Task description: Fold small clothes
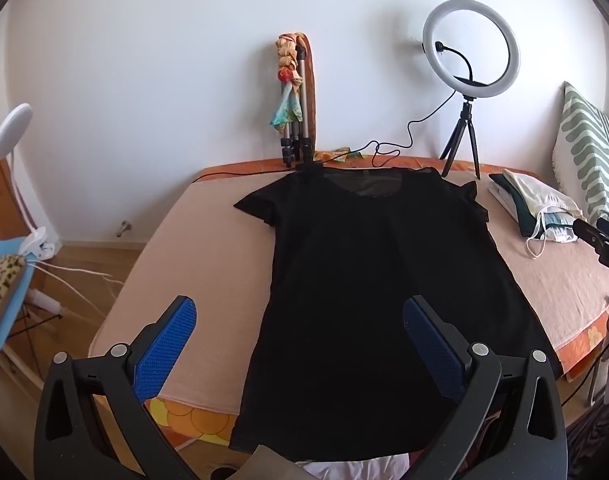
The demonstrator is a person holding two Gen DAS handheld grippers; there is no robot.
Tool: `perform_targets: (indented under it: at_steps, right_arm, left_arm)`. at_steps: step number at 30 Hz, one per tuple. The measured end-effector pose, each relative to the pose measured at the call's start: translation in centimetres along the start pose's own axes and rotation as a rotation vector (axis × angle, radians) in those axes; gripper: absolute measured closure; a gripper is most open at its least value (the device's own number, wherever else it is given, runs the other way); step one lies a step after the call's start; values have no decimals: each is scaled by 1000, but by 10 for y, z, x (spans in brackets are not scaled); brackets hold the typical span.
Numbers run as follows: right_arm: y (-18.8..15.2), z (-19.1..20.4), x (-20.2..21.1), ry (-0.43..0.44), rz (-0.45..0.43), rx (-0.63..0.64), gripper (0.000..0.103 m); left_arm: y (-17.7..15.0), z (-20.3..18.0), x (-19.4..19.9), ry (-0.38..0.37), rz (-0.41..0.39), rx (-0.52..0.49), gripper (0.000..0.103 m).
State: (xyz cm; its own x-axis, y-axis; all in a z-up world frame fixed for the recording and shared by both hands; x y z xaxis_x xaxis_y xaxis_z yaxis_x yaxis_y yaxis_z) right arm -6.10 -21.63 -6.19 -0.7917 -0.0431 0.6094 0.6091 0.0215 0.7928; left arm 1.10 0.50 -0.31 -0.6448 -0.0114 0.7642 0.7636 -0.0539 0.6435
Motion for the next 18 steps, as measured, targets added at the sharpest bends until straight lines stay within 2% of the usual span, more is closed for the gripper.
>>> perform_targets:
  at_steps: [18]
  right_arm:
    - [1, 1, 1, -1, -1, 1, 0]
  left_arm:
    - [1, -2, 2, 7, -8, 5, 0]
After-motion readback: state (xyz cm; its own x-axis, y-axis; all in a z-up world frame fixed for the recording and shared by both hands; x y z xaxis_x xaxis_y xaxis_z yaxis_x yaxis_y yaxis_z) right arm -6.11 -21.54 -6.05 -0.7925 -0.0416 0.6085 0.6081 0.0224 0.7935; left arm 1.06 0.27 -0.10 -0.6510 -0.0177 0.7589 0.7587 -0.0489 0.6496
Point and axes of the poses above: each gripper's, at about its wrist camera, not at the fingertips, and x roughly against the way its jaws point, z to its left, y to its top, the point moved 1 cm from there along -x, roughly the way its jaws point, and after that the axes turned 11 degrees about z, right-handed, at the moved point
